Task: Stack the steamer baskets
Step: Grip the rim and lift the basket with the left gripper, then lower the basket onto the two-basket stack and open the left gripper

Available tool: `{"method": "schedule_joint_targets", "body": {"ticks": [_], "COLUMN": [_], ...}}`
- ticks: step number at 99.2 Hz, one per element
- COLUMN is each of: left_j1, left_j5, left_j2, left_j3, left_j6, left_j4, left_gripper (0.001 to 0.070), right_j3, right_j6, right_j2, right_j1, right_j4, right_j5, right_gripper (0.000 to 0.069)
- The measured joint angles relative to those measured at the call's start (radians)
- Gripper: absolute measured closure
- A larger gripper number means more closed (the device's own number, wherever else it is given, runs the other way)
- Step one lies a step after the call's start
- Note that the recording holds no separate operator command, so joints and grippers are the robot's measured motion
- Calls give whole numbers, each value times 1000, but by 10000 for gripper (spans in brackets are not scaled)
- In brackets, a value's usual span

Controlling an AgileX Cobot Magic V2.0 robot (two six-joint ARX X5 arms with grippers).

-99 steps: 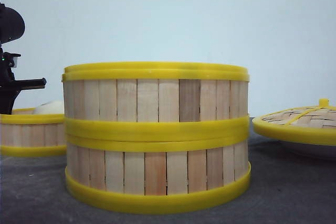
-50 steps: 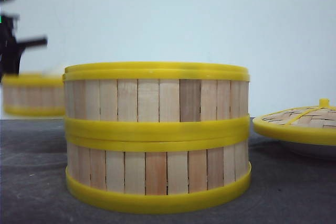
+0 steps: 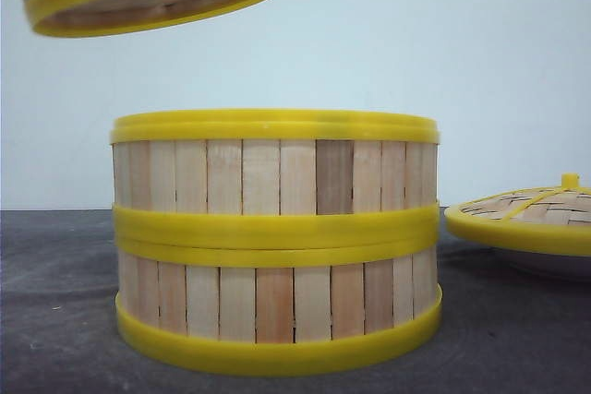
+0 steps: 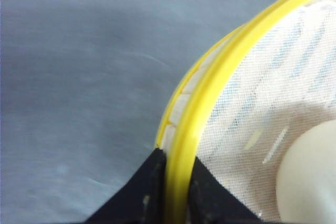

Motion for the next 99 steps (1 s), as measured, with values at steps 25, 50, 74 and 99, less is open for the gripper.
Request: {"method": "schedule_joint_targets", "body": {"ticks": [25,50,74,99], "left_j1": [-248,-330,-332,-357], "left_j5": [-18,-93,-132,-157], "left_j2": [0,53,140,191], "left_j3": [0,0,0,0], "left_j6": [78,100,100,106], "left_j4": [-23,-29,-23,-11], "left_gripper": [686,686,686,686], "right_j3": [0,0,0,0], "right_j6": [0,0,0,0], "right_j2": [0,0,0,0], "right_j1": [0,0,0,0], "right_j4": [0,-1,-17,-17], "right_j5": [0,0,0,0], "right_gripper": [352,352,352,352]}}
